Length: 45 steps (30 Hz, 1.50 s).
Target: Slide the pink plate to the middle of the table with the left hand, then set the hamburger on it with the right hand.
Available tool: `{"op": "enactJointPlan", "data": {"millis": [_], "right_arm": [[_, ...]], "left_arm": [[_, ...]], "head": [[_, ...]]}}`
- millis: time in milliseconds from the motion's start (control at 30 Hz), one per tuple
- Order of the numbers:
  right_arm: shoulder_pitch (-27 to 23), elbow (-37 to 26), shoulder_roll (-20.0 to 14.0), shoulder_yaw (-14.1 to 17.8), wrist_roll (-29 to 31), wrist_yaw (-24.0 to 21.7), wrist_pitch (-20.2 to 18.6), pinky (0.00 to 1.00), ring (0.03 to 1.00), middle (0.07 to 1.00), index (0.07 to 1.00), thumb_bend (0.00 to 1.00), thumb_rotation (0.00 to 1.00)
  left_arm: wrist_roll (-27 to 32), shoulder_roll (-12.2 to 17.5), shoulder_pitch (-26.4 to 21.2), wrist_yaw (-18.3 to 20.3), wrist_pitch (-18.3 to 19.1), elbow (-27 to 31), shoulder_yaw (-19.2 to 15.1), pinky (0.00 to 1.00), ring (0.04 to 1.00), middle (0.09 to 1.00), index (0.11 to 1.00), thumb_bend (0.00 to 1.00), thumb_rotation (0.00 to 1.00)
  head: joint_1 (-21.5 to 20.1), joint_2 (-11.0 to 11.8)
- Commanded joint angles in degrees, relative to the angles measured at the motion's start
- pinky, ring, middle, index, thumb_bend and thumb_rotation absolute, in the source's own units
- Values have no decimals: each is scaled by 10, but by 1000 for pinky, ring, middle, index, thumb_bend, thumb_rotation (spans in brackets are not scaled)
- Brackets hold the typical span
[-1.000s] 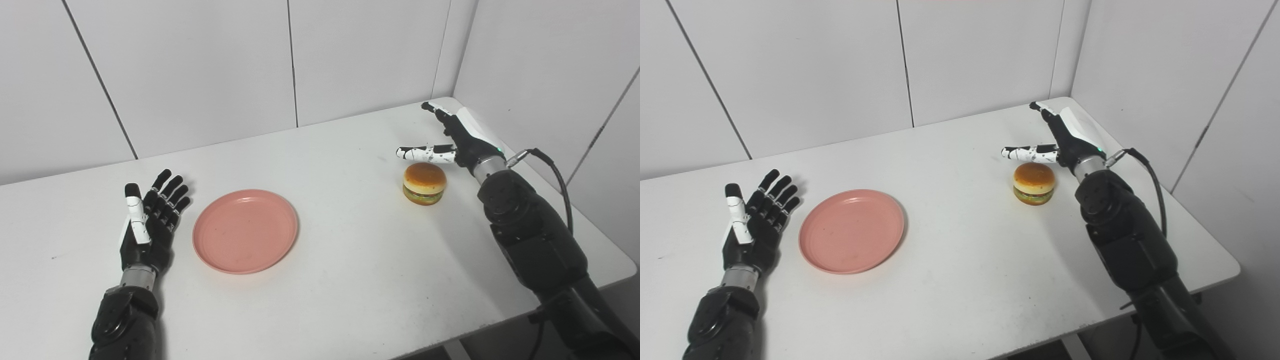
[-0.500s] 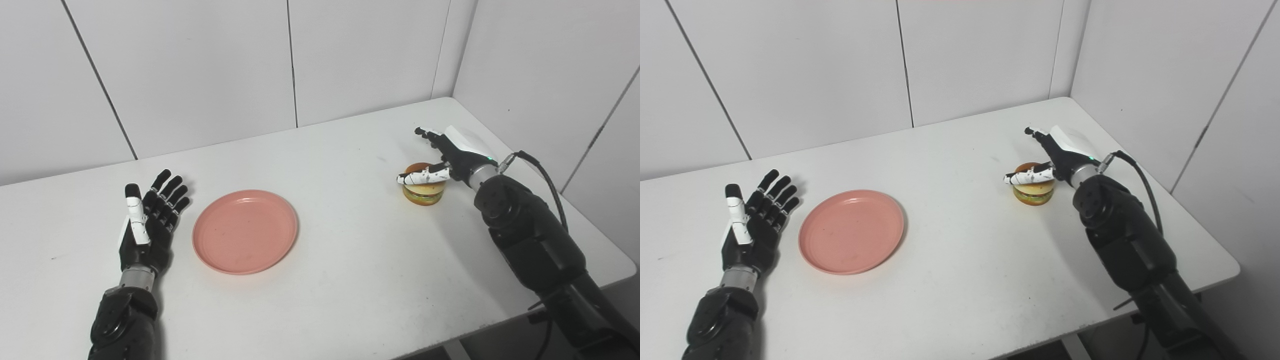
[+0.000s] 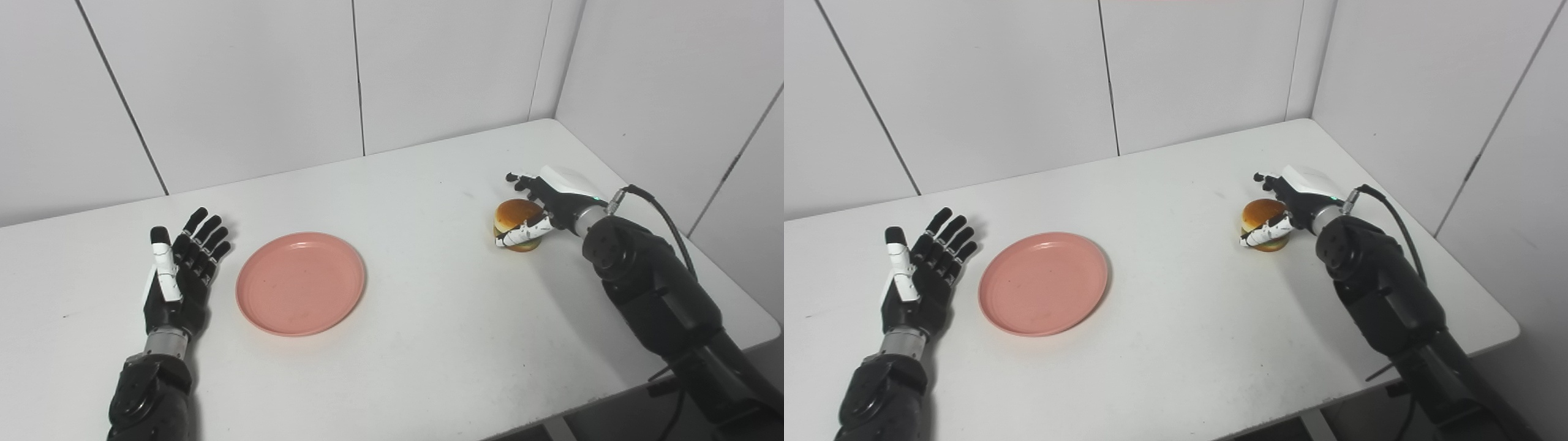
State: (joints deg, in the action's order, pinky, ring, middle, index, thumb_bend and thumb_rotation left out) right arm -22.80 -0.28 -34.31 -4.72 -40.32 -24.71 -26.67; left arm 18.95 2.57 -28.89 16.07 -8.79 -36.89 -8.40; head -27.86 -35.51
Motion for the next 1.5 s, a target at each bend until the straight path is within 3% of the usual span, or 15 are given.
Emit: {"op": "enactJointPlan", "data": {"millis": [0,67,300,367,400,467,633,700,767,933,1067,1167,1333,1400,1467], "right_arm": [[-24,-20,-19,0,-19,0,-2,367,535,630,852,953,220],[-24,-23,-21,-6,-25,1,-1,394,583,676,840,940,202],[-19,-27,-22,-1,-9,24,21,409,569,659,743,819,45],[-17,-28,-20,3,-1,35,27,382,530,628,732,799,12],[-15,-29,-19,4,1,40,28,298,427,541,714,662,5],[-12,-27,-18,5,5,52,37,243,353,487,692,579,0],[-5,-24,-18,-1,0,80,52,209,333,479,650,566,0],[-4,-18,-18,-6,-10,99,64,204,328,480,523,536,0],[-1,-11,-17,-8,-17,125,80,175,292,476,491,531,0],[-1,-9,-16,-14,-26,144,81,226,349,409,509,524,0],[-1,-10,-15,-12,-24,152,86,325,440,466,492,530,0],[-1,-15,-12,-9,-18,150,80,336,449,481,487,531,0],[1,-17,-2,6,12,161,90,343,448,483,486,531,0],[1,-15,-1,7,18,167,98,275,369,430,495,529,0],[-3,-21,4,6,17,170,95,230,306,445,490,531,0]], "left_arm": [[-1,0,29,3,-6,-14,-2,894,883,874,858,932,991],[-1,0,29,2,-5,-14,-1,893,881,872,858,930,995],[-2,-1,33,0,0,-5,1,897,886,874,860,936,996],[-1,-2,33,-2,0,-3,0,893,884,870,856,938,991],[-2,-2,34,-2,0,-2,0,892,882,870,856,940,989],[-6,-2,36,-4,-2,1,2,888,881,871,859,939,997],[0,-4,37,-4,5,5,0,889,882,870,856,945,982],[-3,-3,38,-5,5,7,2,888,883,872,859,949,987],[-4,-4,38,-6,5,8,1,889,882,871,860,940,997],[-4,-5,38,-8,6,9,3,895,882,870,860,934,1000],[-3,-5,38,-7,5,9,4,898,884,873,862,928,1000],[-3,-7,38,-9,6,10,4,895,881,869,861,933,1000],[-4,-8,38,-12,6,10,4,886,874,867,861,940,996],[-3,-8,39,-10,6,11,5,882,873,867,862,939,993],[-4,-9,40,-8,5,12,6,891,878,870,865,933,996]], "head": [[1,0],[1,0],[0,-2],[0,-4],[0,-4],[0,-4],[3,-6],[4,-7],[4,-7],[6,-7],[8,-6],[9,-6],[15,-5],[17,-5],[22,-5]]}}
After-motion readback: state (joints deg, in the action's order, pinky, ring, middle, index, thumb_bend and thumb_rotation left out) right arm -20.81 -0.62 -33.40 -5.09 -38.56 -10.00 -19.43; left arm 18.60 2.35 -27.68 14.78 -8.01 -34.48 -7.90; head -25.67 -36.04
